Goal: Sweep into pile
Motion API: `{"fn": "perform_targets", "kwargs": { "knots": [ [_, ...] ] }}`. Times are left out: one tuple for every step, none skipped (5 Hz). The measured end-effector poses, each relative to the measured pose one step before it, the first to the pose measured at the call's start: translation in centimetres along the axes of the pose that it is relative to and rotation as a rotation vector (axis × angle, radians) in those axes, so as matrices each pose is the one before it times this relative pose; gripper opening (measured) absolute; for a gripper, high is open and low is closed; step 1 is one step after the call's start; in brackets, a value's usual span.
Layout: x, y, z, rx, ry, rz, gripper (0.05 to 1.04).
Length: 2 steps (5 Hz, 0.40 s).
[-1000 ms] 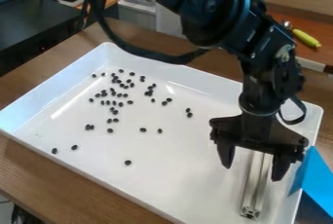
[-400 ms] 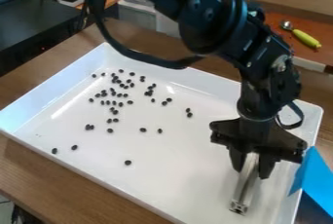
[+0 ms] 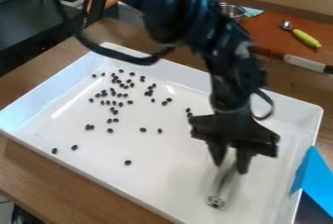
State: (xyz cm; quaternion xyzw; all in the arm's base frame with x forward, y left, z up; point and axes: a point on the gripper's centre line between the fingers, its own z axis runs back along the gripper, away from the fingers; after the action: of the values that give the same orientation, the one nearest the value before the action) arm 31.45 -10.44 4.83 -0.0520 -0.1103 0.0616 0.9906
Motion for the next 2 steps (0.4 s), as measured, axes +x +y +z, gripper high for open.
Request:
{"fn": "perform_targets", "kwargs": {
  "knots": [
    [-0.031, 3.213, 0.536, 0.0074, 0.0227, 0.0141, 0.37],
    [-0.365, 2.932, 0.648, -0.0067, 0.0054, -0.0026, 0.37]
  ]
}}
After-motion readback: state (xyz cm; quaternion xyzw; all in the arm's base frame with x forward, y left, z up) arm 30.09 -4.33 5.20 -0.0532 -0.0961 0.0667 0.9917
